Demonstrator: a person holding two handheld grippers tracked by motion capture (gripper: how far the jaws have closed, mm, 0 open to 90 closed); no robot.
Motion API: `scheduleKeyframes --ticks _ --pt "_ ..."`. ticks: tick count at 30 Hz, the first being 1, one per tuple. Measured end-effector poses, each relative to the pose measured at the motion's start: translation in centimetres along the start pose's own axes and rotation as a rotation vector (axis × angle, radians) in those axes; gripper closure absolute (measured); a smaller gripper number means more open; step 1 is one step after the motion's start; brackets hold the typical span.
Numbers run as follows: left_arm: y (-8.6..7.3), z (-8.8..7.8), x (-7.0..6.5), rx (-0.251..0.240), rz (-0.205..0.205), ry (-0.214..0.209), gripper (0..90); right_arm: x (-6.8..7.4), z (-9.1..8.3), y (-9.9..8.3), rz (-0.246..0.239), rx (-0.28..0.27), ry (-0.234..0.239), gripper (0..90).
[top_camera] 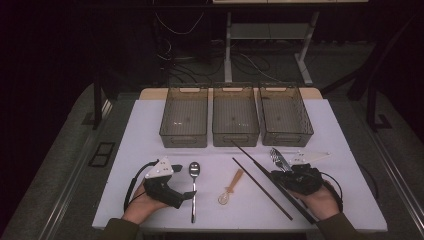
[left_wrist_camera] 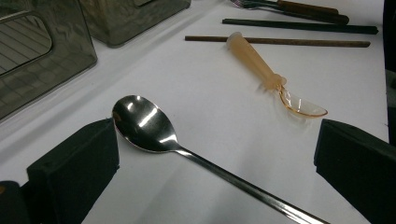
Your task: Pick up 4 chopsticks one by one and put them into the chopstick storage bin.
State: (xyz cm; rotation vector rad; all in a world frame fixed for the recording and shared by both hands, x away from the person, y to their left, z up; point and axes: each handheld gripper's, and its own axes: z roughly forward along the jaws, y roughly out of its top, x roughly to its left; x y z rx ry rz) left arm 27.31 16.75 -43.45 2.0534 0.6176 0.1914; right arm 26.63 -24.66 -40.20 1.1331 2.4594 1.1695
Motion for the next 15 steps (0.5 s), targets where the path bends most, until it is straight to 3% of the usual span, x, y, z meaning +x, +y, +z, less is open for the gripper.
scheduleKeyframes --ticks 15 --pt "0.0 0.1 -0.1 -0.004 -0.006 -0.003 0.0 0.0 0.8 2.6 0.033 -0.083 0.053 85.7"
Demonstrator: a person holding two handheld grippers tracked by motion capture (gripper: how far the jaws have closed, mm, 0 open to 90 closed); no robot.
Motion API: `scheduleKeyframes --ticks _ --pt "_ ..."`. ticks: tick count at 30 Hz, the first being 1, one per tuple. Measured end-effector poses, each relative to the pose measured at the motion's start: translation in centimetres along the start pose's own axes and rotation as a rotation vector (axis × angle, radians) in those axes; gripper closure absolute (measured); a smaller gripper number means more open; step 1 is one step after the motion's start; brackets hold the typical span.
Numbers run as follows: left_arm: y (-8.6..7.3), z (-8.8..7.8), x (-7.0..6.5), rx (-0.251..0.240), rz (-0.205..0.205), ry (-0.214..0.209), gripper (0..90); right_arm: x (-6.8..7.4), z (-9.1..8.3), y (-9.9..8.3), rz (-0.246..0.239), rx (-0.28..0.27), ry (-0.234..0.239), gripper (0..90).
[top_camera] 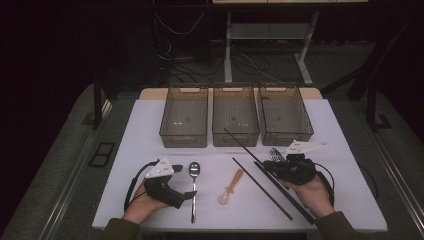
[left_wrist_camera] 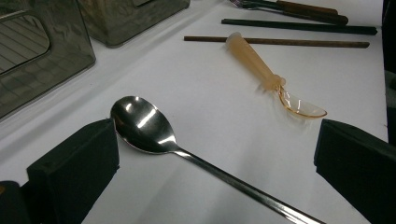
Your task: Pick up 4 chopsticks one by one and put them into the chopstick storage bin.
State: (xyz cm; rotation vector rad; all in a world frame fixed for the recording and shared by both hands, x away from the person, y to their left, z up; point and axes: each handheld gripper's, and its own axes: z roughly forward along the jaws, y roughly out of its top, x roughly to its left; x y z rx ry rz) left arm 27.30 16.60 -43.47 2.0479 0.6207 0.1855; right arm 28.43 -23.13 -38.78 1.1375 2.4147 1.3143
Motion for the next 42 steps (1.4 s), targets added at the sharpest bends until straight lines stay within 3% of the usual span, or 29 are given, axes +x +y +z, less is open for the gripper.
scheduleKeyframes --ticks 23,42 --pt "0.0 0.0 0.2 -0.006 0.002 -0.007 0.0 0.7 3.9 3.3 -0.017 -0.02 0.018 85.7" --pt "-0.1 0.0 0.0 -0.01 -0.003 -0.004 0.0 0.6 6.3 7.7 -0.016 -0.062 -0.024 85.7"
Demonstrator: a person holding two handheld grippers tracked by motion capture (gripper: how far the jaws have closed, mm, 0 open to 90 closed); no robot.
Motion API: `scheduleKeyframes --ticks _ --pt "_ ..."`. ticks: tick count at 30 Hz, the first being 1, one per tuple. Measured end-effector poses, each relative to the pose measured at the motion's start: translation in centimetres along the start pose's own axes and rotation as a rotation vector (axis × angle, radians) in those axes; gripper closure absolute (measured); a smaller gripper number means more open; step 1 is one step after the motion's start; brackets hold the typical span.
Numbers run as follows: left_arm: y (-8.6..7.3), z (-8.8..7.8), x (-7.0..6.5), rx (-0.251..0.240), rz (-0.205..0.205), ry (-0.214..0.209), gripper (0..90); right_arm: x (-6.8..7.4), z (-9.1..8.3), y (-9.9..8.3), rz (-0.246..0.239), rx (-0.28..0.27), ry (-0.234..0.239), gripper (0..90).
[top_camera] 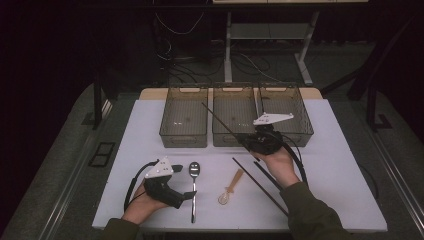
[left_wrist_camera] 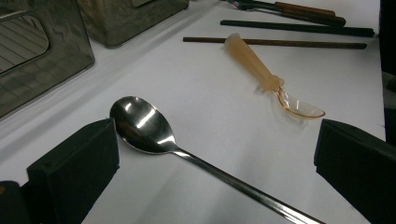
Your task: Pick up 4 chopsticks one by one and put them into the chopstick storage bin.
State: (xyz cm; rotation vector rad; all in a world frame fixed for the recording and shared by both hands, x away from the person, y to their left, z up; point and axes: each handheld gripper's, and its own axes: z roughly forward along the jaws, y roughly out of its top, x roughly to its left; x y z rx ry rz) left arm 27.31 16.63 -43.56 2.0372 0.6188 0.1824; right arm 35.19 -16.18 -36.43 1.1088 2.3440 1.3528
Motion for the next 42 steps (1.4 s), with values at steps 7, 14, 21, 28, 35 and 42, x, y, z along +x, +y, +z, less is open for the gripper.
scheduleKeyframes --ticks 7,14,21,28,35,42 --pt "0.0 0.0 0.0 0.0 0.0 -0.004 0.0 0.1 0.9 1.7 0.0 -0.008 -0.008 85.7" --pt "0.0 0.0 -0.1 0.004 0.003 -0.004 0.0 0.4 2.2 3.5 -0.002 -0.015 -0.019 85.7" --pt "0.0 0.0 -0.1 -0.001 0.002 -0.007 0.0 0.5 3.6 5.2 0.014 -0.029 -0.032 85.7" --pt "0.1 0.0 0.0 -0.003 0.006 -0.011 0.0 0.5 5.0 7.0 0.023 -0.043 -0.049 85.7" --pt "0.1 0.0 0.0 -0.003 0.001 -0.017 0.0 0.7 6.5 8.5 0.029 -0.05 -0.081 85.6" --pt "0.1 0.0 0.1 -0.009 -0.004 -0.022 0.0 0.9 8.3 9.9 0.022 -0.058 -0.093 85.6"
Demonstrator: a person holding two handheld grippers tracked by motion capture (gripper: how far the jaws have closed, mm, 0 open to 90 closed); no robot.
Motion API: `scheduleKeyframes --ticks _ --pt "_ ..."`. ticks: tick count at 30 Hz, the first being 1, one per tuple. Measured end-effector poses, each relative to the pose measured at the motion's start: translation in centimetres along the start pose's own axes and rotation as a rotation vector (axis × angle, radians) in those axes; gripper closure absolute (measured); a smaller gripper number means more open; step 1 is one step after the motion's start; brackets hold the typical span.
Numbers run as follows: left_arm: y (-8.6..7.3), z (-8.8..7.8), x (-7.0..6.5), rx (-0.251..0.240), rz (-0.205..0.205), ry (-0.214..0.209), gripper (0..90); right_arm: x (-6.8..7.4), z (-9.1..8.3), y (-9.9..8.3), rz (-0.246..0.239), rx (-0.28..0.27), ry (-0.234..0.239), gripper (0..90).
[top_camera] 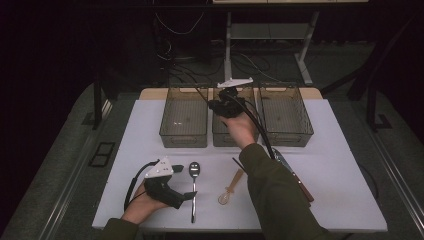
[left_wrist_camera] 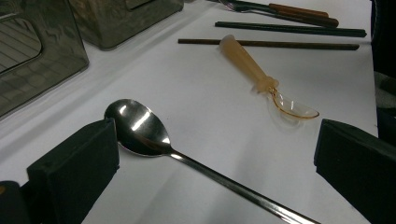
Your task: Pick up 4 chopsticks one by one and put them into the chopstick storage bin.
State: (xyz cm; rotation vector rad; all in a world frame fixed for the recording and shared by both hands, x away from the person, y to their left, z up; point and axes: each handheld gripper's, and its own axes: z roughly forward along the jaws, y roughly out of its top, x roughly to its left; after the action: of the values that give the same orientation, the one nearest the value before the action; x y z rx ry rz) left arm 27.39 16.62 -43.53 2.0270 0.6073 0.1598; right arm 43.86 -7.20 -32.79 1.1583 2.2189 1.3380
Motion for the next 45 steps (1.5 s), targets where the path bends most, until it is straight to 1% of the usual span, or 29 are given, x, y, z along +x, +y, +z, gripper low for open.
scheduleKeyframes --ticks 3,5,11,13,15,17,21,26,28,29,32,37,39,40,41,42,45 --pt "0.0 0.0 -0.1 -0.002 -0.005 -0.002 0.0 0.2 0.9 0.3 0.004 0.006 -0.007 85.7" --pt "0.0 0.0 0.0 0.0 0.003 -0.001 0.0 0.4 1.6 0.4 0.005 0.01 -0.009 85.7" --pt "0.0 -0.1 0.0 -0.007 0.0 -0.007 0.0 1.0 3.6 0.2 0.017 0.025 -0.012 85.6" --pt "0.0 -0.1 -0.1 -0.008 -0.004 -0.009 0.0 1.3 4.2 0.2 0.025 0.034 -0.012 85.7" --pt "0.0 -0.1 -0.1 -0.009 -0.004 -0.01 0.0 1.8 4.7 0.2 0.018 0.038 -0.01 85.7" --pt "0.0 -0.1 -0.1 -0.006 0.002 -0.011 0.0 2.2 5.2 0.2 0.009 0.039 -0.004 85.6" --pt "0.0 -0.1 0.0 -0.01 -0.002 -0.009 0.0 2.8 6.0 0.2 -0.002 0.051 0.001 85.6" --pt "0.0 -0.1 0.0 -0.012 -0.003 -0.011 0.0 3.0 6.9 -0.1 0.008 0.065 0.003 85.7" --pt "0.0 -0.1 0.0 -0.013 -0.005 -0.011 0.0 3.1 7.3 -0.3 0.004 0.075 0.001 85.6" --pt "0.0 -0.1 0.0 -0.013 0.002 -0.01 0.0 3.1 7.5 -0.5 0.007 0.076 0.001 85.6" --pt "0.0 -0.1 0.0 -0.013 0.0 -0.011 0.0 3.1 8.0 -0.8 0.021 0.084 0.005 85.6" --pt "0.0 -0.1 0.0 -0.008 0.003 -0.012 0.0 3.4 8.9 -1.3 0.022 0.103 0.01 85.5" --pt "0.0 -0.1 0.0 -0.007 0.0 -0.014 0.0 3.4 9.2 -1.5 0.02 0.124 0.008 83.9" --pt "0.0 -0.1 0.0 -0.008 0.0 -0.014 0.0 3.4 9.2 -1.6 0.014 0.125 -0.004 76.0" --pt "0.0 -0.1 0.0 -0.008 0.001 -0.014 0.0 3.4 9.2 -1.6 0.008 0.124 -0.012 71.3" --pt "0.0 -0.1 0.0 -0.009 0.002 -0.014 0.0 3.4 9.2 -1.6 0.0 0.123 -0.014 68.8" --pt "0.0 -0.1 0.0 -0.006 0.002 -0.013 0.0 3.4 8.9 -1.4 0.001 0.114 -0.014 62.3"
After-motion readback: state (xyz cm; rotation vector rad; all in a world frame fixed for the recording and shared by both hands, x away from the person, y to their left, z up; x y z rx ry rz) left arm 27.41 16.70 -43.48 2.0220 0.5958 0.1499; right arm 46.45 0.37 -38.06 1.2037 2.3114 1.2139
